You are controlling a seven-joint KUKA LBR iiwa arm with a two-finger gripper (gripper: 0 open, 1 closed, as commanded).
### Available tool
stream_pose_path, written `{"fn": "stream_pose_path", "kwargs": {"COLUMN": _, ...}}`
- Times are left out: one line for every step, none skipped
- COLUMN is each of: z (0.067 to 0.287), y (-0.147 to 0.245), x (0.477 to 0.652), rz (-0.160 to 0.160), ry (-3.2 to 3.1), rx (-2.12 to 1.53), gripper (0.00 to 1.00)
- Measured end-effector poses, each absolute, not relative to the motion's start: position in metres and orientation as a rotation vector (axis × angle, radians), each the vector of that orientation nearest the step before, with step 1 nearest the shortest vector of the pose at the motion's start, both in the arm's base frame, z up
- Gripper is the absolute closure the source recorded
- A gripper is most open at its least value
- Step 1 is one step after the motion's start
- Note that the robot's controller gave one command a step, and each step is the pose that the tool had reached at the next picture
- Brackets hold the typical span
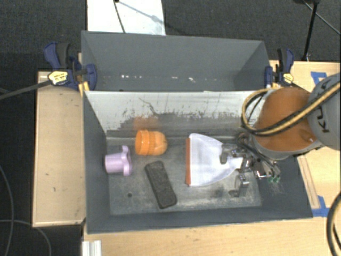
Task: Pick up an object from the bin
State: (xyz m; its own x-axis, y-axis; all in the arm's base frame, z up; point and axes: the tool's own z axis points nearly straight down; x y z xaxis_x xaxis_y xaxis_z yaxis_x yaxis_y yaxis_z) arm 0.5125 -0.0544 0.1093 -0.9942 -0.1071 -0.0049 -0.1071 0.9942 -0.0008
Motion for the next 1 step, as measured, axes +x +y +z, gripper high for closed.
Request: {"fn": "stream_pose_path", "kwargs": {"z": 0.0877, "y": -0.0350, "x": 0.5091, "rz": 0.000, "ry": 3.133, "rx": -0.139, "gripper": 0.00}}
